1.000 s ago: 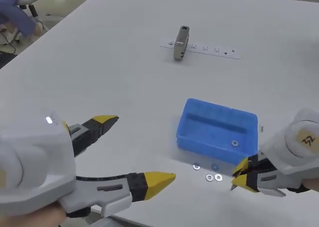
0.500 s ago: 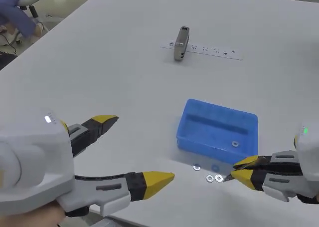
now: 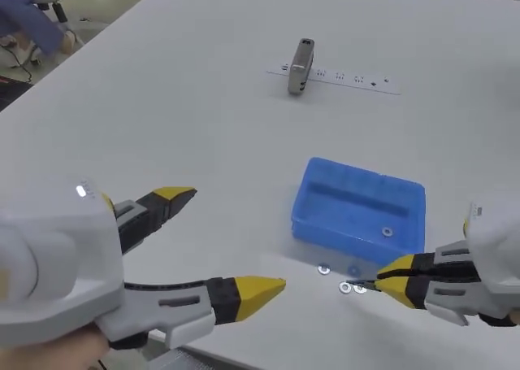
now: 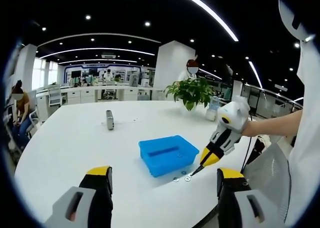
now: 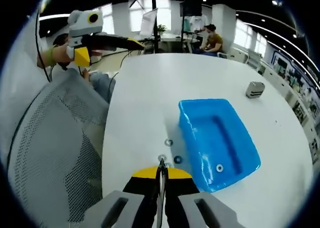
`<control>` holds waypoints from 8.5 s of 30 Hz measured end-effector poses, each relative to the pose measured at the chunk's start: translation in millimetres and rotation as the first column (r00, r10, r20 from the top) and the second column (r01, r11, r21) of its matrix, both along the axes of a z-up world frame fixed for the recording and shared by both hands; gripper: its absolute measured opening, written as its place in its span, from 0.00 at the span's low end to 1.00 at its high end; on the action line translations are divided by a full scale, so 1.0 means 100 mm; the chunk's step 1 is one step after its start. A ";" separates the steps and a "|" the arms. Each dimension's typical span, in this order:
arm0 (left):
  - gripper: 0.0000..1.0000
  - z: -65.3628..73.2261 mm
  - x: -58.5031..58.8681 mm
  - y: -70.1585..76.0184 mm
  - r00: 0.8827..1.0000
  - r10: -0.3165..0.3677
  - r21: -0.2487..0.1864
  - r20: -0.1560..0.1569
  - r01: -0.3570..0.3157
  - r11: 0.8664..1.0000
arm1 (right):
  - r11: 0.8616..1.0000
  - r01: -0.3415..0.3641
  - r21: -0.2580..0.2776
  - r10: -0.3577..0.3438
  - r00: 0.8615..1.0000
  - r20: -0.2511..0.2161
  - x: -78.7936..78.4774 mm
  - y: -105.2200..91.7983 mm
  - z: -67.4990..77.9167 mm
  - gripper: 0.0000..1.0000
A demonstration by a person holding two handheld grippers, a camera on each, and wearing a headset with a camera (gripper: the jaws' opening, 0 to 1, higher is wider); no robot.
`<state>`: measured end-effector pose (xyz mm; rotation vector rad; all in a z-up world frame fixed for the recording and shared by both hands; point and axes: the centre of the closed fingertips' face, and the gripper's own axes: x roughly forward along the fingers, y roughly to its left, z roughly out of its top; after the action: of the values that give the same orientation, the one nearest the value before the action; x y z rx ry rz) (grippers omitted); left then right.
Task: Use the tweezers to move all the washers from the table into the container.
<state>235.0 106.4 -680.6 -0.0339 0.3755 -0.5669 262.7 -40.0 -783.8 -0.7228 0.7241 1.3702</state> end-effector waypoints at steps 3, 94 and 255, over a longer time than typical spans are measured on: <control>0.86 0.01 0.01 -0.04 1.000 -0.014 0.001 0.001 0.014 1.000 | 0.992 -0.082 -0.097 0.085 0.996 0.031 -0.07 -0.03 0.02 0.00; 0.27 -0.14 -0.04 -0.57 0.942 -0.334 0.012 -0.048 0.334 0.942 | 0.917 0.115 0.382 -0.120 0.993 -0.012 -0.34 0.53 0.47 0.00; 0.80 -0.10 -0.20 -0.04 0.994 -0.085 -0.183 -0.065 0.072 0.980 | 0.987 -0.098 0.125 0.105 0.993 -0.055 0.07 0.22 -0.04 0.05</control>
<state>215.1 102.2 -690.4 -0.2158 0.3968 -0.6784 269.7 -17.8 -787.6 -0.6300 0.6524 1.5216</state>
